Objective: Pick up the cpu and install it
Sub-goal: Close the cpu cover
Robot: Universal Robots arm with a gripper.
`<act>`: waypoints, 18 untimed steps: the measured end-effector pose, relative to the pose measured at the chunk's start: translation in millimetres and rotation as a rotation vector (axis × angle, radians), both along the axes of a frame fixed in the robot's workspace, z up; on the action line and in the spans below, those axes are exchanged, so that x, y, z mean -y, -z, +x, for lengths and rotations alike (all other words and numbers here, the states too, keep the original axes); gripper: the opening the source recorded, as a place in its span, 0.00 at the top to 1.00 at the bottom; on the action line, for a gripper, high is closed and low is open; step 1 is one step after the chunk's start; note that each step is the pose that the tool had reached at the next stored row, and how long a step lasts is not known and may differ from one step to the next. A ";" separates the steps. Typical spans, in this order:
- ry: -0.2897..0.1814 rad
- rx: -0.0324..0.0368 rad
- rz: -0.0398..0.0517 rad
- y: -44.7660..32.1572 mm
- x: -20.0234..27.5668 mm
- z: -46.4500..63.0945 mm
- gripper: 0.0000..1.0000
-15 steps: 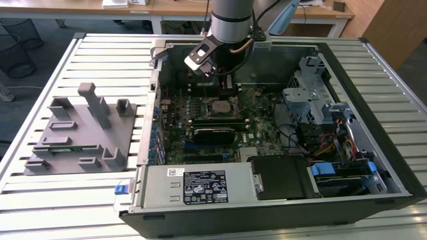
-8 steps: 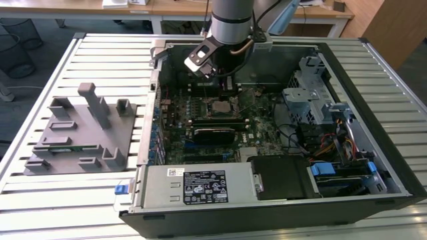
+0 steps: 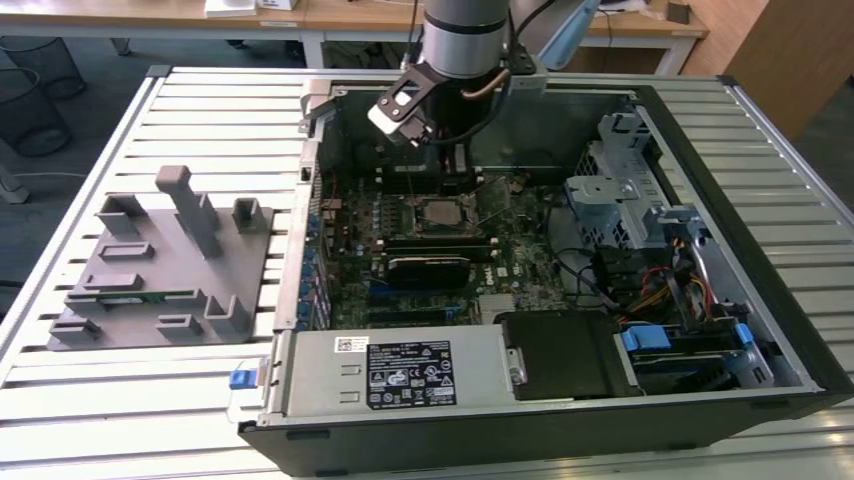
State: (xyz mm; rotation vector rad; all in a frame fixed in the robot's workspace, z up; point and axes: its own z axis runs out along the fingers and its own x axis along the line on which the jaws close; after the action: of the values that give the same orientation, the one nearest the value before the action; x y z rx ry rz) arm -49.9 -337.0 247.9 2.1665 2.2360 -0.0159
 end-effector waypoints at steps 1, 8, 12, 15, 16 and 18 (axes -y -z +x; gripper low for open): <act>0.000 0.0000 0.0000 -1.4 0.0 0.0 0.89; 0.000 0.0001 0.0001 -2.1 6.0 0.0 0.89; 0.000 -0.0001 -0.0001 -3.6 7.6 0.0 0.89; 0.000 0.0001 0.0003 -8.9 7.6 0.0 0.89; 0.000 0.0000 0.0011 -10.8 7.6 0.0 0.89; 0.000 0.0003 0.0056 -13.5 7.6 0.0 0.89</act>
State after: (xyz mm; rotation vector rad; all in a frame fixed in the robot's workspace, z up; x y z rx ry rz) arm -49.9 -344.6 261.5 2.1690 2.2389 -0.0094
